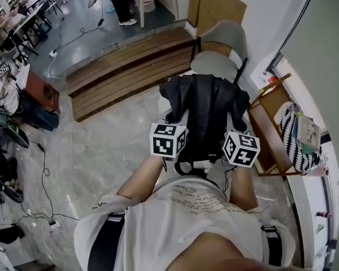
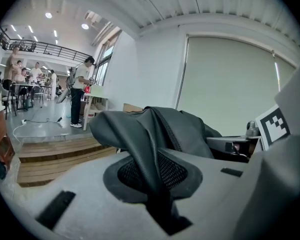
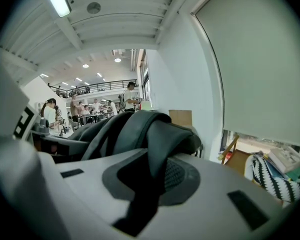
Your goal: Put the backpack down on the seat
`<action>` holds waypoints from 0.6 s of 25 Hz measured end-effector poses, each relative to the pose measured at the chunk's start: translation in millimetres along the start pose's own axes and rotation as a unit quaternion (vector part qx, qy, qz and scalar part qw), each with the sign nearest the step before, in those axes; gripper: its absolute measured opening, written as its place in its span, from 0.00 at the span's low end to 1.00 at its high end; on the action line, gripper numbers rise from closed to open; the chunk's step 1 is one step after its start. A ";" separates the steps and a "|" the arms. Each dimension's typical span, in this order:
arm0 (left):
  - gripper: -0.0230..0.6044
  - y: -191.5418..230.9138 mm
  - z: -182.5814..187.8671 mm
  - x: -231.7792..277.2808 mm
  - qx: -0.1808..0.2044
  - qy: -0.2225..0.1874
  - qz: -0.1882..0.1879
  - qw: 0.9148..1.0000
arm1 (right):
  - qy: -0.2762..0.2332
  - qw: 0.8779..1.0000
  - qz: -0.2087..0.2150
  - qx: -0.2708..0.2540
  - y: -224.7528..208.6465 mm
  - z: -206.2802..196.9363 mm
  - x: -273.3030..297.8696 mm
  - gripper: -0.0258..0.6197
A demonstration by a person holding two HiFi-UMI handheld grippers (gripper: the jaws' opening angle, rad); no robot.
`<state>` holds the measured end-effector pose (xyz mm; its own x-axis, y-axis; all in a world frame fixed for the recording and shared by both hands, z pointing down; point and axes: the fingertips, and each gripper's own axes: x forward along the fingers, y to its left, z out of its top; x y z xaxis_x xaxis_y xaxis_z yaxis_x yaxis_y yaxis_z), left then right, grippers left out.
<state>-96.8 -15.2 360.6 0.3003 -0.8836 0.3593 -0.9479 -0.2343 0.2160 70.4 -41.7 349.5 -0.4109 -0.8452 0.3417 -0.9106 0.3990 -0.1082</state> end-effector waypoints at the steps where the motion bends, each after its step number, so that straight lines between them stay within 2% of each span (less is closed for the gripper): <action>1: 0.15 -0.8 3.2 7.9 0.001 0.001 -0.002 1.000 | 0.000 1.000 -0.001 0.001 -5.7 2.9 5.3 0.12; 10: 0.15 -6.6 30.2 73.5 0.002 0.009 -0.004 1.000 | 0.003 1.000 0.004 0.001 -49.6 28.2 46.7 0.12; 15: 0.14 -18.2 38.3 108.2 -0.043 0.024 -0.029 0.998 | 0.010 1.000 0.007 0.010 -80.6 31.7 69.0 0.12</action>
<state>-51.1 -122.1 360.7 0.3619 -0.8480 0.3872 -0.9164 -0.2475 0.3145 114.0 -143.4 352.2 -0.4234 -0.8321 0.3583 -0.9053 0.4038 -0.1320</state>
